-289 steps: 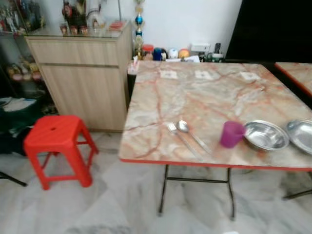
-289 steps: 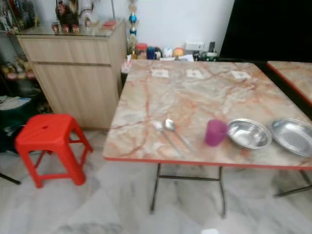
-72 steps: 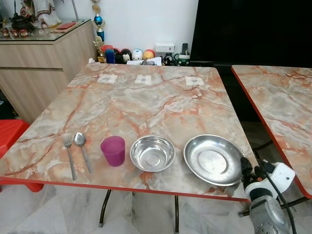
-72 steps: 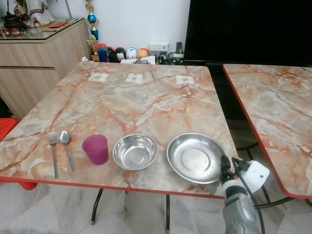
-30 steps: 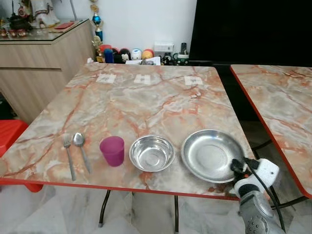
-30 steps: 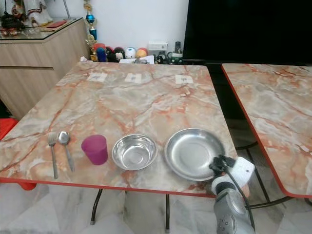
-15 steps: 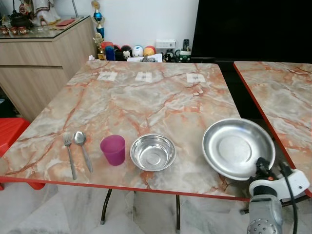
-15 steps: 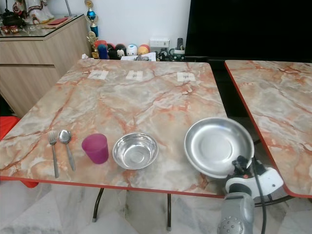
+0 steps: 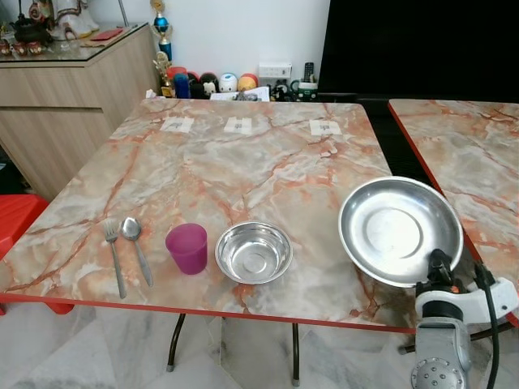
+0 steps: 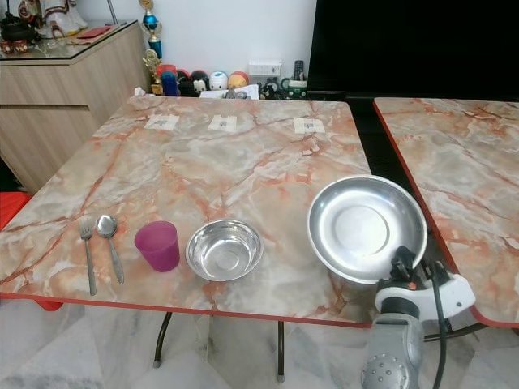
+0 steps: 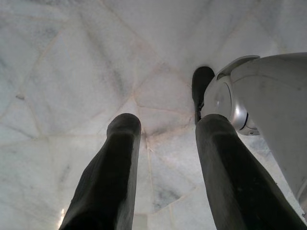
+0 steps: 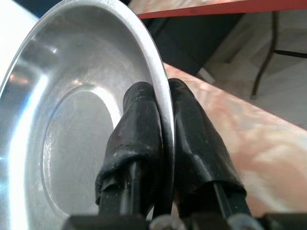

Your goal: Setting the table

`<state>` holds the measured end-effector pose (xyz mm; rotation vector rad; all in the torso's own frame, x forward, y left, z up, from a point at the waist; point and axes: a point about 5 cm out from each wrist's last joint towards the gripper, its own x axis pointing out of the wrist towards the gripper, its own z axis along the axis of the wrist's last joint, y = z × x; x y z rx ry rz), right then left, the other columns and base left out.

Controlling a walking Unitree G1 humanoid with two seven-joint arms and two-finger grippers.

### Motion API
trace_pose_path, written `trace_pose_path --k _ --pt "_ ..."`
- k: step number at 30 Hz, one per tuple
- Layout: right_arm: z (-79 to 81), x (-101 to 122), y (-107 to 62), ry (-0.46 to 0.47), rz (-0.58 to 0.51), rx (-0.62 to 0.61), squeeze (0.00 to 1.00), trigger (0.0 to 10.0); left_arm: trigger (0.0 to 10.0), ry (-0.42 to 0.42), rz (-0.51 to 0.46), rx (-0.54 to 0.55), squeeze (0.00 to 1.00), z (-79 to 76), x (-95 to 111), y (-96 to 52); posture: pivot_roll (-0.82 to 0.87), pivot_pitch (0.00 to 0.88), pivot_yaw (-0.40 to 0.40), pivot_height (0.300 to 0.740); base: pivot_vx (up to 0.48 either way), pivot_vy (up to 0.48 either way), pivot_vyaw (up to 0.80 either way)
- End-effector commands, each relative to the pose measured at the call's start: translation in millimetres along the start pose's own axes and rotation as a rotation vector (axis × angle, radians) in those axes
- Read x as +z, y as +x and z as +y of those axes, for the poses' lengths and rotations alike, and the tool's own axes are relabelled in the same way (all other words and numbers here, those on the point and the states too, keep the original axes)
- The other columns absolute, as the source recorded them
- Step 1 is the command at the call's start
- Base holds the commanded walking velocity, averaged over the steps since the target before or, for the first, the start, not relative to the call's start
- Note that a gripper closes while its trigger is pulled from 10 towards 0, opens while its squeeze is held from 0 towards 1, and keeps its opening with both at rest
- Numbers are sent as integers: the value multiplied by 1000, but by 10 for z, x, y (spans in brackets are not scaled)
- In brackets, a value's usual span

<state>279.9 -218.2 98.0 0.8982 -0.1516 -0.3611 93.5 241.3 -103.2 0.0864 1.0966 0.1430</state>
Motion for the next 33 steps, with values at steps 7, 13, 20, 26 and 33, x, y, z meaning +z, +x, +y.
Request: trace_pose_path --k 7,13,20,26,33 --pt "125 -75 -12 40 11 40 0 10000 10000 8 19 8 0 13 -47 -11 23 22 -9 740 0 -296 0" --pt "154 -53 16 34 3 52 0 10000 10000 13 18 6 0 10 -40 -8 12 6 -5 740 0 -304 0" --pt "107 -37 45 23 -3 19 0 10000 10000 19 13 2 0 13 -18 -3 -7 0 6 740 0 -300 0" --pt "91 -10 32 17 -12 15 0 10000 10000 30 15 -2 0 17 -11 -1 -20 0 12 740 0 -299 -118" --pt "75 20 50 20 -36 6 0 10000 10000 38 12 -5 0 14 4 2 -29 0 17 740 0 -298 -393"
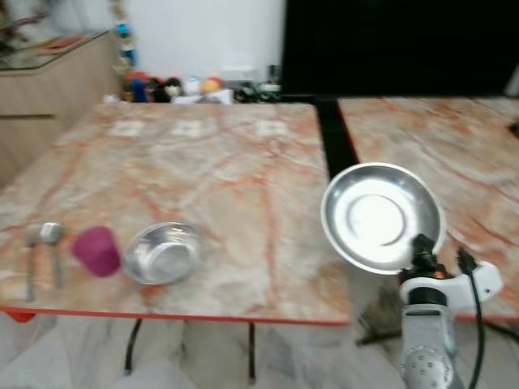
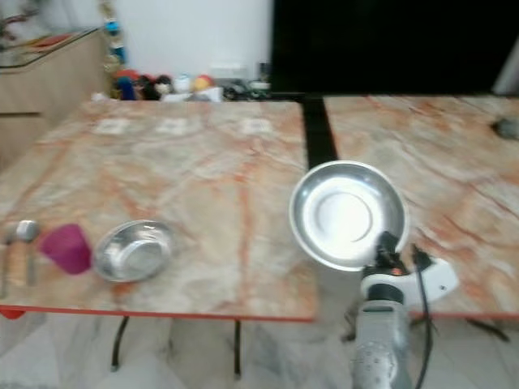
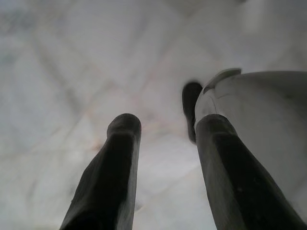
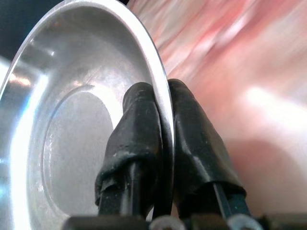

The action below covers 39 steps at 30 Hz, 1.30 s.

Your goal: Setting the table

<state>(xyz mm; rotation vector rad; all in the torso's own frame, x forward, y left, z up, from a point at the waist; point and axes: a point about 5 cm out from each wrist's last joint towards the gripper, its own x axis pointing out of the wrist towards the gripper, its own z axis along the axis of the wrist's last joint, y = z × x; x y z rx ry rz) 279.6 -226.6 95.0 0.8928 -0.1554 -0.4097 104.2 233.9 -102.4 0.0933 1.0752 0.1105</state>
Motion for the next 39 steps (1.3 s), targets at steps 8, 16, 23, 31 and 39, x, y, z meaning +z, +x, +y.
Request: trace_pose_path --k 8,16,23,31,39 --pt "173 -37 35 17 -16 49 0 10000 10000 30 33 14 0 94 -79 -27 -36 0 25 740 0 -300 0" --pt "175 -17 50 1 -33 43 0 10000 10000 32 27 15 0 107 -52 -21 -41 0 34 740 0 -294 0" --pt "130 -1 43 -5 -42 24 0 10000 10000 28 23 18 0 112 -43 -20 -41 0 43 740 0 -293 0" --pt "133 25 48 -12 -55 22 0 10000 10000 29 25 17 0 103 -50 -21 -43 0 40 740 0 -292 0" --pt "155 11 89 -15 -48 19 0 10000 10000 18 25 18 0 97 -55 -21 -38 8 32 740 0 -294 0"
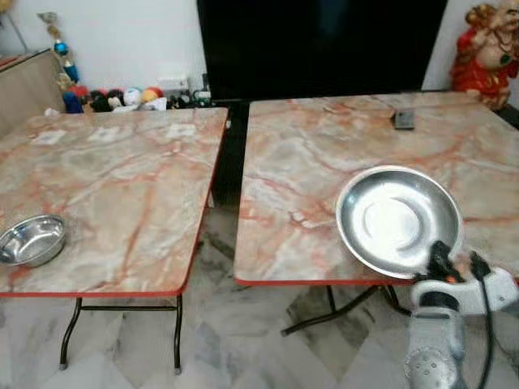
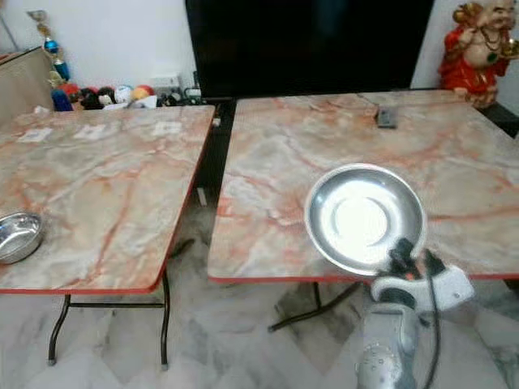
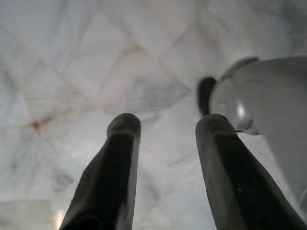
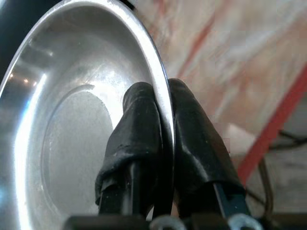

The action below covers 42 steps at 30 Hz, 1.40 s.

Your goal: Setting the table

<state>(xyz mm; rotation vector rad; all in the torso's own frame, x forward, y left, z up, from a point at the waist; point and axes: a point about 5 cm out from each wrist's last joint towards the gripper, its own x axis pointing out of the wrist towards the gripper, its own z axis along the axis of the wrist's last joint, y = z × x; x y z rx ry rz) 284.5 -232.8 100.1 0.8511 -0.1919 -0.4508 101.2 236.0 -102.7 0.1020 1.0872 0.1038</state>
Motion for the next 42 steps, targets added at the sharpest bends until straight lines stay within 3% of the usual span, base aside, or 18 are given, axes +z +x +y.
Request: trace_pose_path --k 1,13,20,30,32,42 --pt "157 -58 25 20 9 34 0 10000 10000 4 16 19 0 75 -31 -13 -36 11 31 740 0 -292 0" --pt "104 -28 50 9 -11 0 0 10000 10000 -1 15 23 0 82 -29 -13 -33 20 35 740 0 -267 0" --pt "-11 105 196 -41 -73 -109 0 10000 10000 -12 12 20 0 78 -27 -13 -36 29 37 740 0 0 0" --pt "109 46 479 -16 -44 -169 0 10000 10000 -20 12 16 0 69 -26 -12 -17 34 38 740 0 0 0" --pt "222 -32 541 -23 -14 -172 0 10000 10000 -24 12 20 0 73 -29 -13 -11 32 37 740 0 0 0" --pt "184 -158 546 -29 -2 -288 0 10000 10000 -30 13 22 0 72 -41 -16 7 33 35 740 0 0 0"
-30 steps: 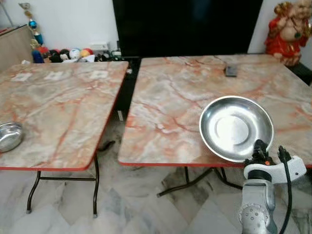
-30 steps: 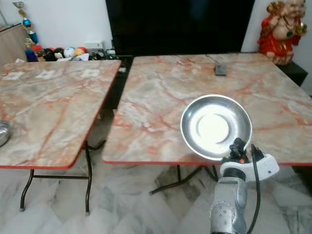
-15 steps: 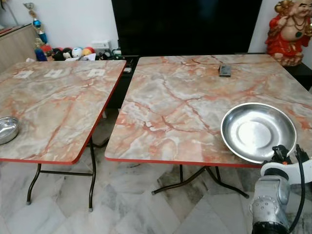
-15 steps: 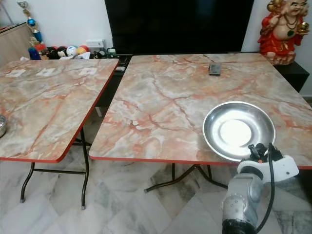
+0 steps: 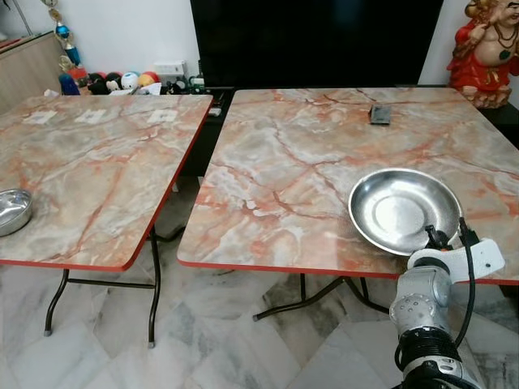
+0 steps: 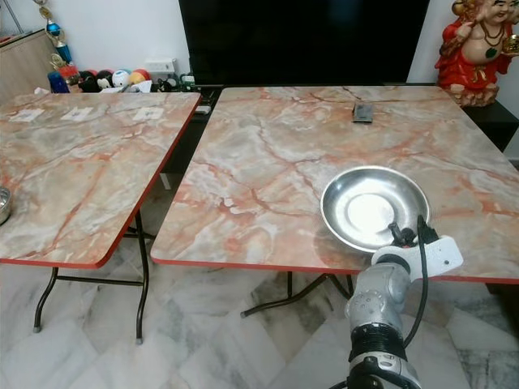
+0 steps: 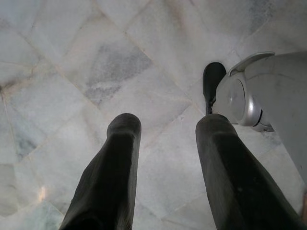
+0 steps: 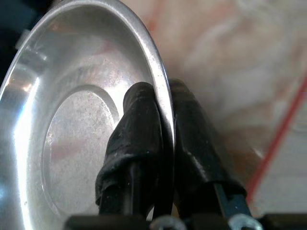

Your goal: Setting the table

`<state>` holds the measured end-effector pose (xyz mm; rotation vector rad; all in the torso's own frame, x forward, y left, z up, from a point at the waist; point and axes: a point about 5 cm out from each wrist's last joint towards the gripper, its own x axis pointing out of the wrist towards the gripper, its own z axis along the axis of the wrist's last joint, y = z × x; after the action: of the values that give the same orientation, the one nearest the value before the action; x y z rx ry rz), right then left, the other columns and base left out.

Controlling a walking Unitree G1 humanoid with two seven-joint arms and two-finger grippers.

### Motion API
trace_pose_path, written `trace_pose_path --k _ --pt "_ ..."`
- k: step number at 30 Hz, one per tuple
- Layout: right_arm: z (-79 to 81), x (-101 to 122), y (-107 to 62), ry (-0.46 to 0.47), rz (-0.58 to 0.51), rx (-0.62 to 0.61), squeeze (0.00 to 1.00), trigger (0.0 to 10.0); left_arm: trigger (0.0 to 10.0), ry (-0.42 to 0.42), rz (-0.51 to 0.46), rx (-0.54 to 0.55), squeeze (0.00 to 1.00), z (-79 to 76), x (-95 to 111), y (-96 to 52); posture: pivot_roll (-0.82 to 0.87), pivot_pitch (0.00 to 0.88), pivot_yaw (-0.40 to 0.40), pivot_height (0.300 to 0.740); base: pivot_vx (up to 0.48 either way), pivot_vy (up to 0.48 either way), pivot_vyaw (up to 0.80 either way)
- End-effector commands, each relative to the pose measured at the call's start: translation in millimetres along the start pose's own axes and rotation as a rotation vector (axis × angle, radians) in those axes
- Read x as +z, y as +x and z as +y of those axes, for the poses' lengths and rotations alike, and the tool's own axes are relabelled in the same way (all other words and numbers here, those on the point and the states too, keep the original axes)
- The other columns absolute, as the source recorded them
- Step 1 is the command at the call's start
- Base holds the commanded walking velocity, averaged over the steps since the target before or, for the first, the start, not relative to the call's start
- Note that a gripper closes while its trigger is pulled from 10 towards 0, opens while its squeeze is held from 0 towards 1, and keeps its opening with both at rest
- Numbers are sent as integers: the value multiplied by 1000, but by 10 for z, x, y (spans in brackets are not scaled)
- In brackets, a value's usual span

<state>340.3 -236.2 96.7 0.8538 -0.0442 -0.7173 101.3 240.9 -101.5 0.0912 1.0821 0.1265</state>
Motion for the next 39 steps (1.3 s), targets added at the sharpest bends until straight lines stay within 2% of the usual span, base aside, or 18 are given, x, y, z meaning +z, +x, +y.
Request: trace_pose_path --k 1,7,8,9,10,12,13,15,16,20,21,29,30,31,39 --pt "64 32 16 6 -18 3 0 10000 10000 -9 16 9 0 22 -45 -11 7 33 35 740 0 0 0" --pt "55 31 34 -5 -18 -12 0 10000 10000 -5 18 9 0 23 -52 -13 6 26 34 740 0 0 0" --pt "49 31 39 -9 -19 -20 122 10000 10000 -4 19 9 0 23 -54 -14 8 21 33 740 0 0 0" --pt "47 29 41 -11 -20 -24 125 10000 10000 -3 19 8 0 23 -55 -14 8 21 33 740 0 0 0" --pt "46 25 42 -14 -22 -29 506 10000 10000 -2 19 7 0 22 -56 -14 8 19 33 740 0 0 0" --pt "47 24 42 -14 -22 -29 506 10000 10000 -1 19 7 0 22 -56 -14 8 19 33 740 0 0 0" --pt "46 19 41 -21 -25 -35 627 10000 10000 0 19 6 0 23 -57 -15 8 14 35 740 0 0 0" --pt "47 14 41 -23 -26 -38 627 10000 10000 1 19 6 0 23 -57 -15 8 14 35 740 0 0 0" --pt "43 7 39 -24 -25 -41 584 10000 10000 3 19 5 0 23 -58 -15 5 7 36 740 0 0 0" --pt "8 -4 30 -30 -29 -64 557 10000 10000 7 20 3 0 24 -61 -16 4 5 36 740 0 0 0" --pt "2 -1 30 -32 -33 -67 478 10000 10000 8 19 3 0 24 -60 -16 3 5 37 740 0 0 0" --pt "-27 -25 -16 -41 -46 -75 463 10000 10000 8 19 1 0 22 -59 -16 -1 13 36 740 0 0 0" --pt "-36 -29 -23 -42 -47 -77 373 10000 10000 8 19 1 0 21 -58 -16 -3 16 35 740 0 0 0" --pt "-57 -33 -33 -44 -49 -84 0 10000 10000 7 18 0 0 18 -56 -15 -3 18 34 740 0 0 0" --pt "-156 -13 -72 -54 -68 -120 0 10000 10000 -1 17 -1 0 14 -52 -13 -4 15 30 740 0 0 0"
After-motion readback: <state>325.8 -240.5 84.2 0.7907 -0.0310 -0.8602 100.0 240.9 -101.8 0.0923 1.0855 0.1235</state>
